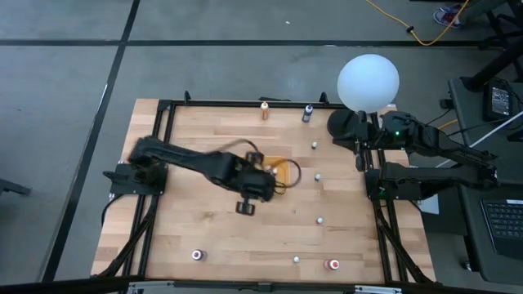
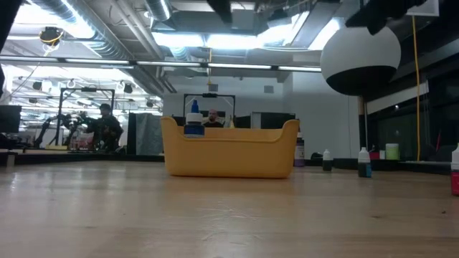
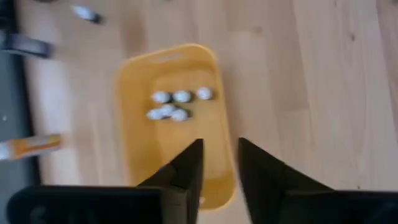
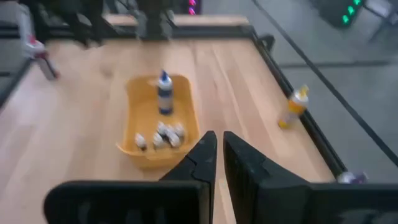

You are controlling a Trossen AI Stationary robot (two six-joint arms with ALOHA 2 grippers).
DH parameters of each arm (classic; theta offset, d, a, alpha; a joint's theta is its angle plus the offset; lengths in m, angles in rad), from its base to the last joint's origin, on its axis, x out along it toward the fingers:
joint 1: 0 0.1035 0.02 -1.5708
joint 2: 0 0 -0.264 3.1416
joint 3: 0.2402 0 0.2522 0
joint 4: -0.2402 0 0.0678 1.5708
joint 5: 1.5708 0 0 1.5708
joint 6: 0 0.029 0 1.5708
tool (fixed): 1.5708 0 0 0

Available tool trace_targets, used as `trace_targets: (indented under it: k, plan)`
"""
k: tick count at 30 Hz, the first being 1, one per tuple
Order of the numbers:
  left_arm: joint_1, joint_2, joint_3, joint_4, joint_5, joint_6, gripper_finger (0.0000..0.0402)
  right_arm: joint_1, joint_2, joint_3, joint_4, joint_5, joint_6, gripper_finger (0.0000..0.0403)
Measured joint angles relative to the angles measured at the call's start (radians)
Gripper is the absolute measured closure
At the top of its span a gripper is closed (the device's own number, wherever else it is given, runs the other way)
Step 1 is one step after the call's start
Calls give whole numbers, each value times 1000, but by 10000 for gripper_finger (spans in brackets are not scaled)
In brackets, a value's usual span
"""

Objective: Pick & Place food coloring
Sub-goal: Put the black food coloring bottle into the yellow bin

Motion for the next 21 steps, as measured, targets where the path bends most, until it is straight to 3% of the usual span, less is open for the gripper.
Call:
trace_targets:
  k: [4, 9, 15, 21]
  plan:
    - [1, -165, -92, 49, -31, 23, 324, 71, -2, 0, 59, 26, 7, 369]
    - [51, -480, -392, 231, -21, 12, 335, 168, -2, 0, 107, 99, 16, 369]
    - [185, -881, -862, 689, 186, -36, 344, 254, 9, 0, 106, 218, 57, 369]
    - [404, -1140, -1274, 1055, 351, -85, 354, 287, 20, 0, 113, 234, 45, 369]
